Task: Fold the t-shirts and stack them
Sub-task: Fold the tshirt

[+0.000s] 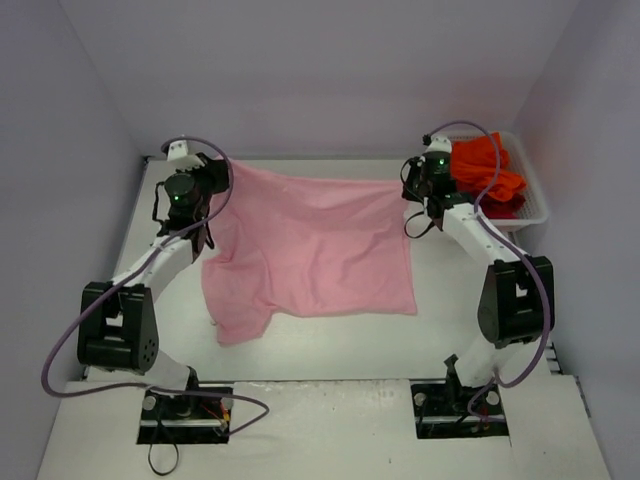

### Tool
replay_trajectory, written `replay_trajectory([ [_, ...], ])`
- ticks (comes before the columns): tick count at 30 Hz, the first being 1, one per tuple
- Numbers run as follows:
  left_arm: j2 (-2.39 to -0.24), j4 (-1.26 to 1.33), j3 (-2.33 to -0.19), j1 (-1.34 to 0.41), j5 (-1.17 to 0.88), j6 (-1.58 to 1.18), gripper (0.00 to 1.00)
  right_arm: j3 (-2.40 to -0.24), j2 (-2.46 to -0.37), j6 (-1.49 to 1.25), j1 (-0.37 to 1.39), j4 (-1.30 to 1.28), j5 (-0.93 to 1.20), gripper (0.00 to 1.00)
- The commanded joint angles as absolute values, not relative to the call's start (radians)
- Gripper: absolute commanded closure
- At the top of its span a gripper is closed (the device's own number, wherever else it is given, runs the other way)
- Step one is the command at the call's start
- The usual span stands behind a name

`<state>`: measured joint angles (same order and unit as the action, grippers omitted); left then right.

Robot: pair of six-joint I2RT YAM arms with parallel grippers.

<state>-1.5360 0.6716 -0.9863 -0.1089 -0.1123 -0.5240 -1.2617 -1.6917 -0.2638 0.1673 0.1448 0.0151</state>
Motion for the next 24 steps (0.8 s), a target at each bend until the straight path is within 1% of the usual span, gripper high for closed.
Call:
replay_trajectory([
  [1,-1.430,0.713,-0.986,-0.103,-0.107,-0.523,1.00,-1.229,-1.597,-0.275,0.187,0.167,-0.027,1.00],
  [13,-1.267,0.655,-0.827,-0.107,-0.115,-0.548,1.00,-1.118,-1.434,-0.293,0.232,0.132,-0.061,1.00],
  [17,-1.207,0.664,-0.749,-0.135,-0.094,-0.555,1.00,-1.095,-1.404,-0.301,0.236,0.126,-0.064,1.00],
  [20,-1.166,0.644,-0.727,-0.150,-0.058,-0.542,1.00,-1.083,-1.388,-0.304,0.244,0.117,-0.069,1.00],
  [24,-1.141,0.614,-0.726,-0.150,-0.070,-0.535,1.00,-1.051,-1.373,-0.308,0.252,0.107,-0.071,1.00],
])
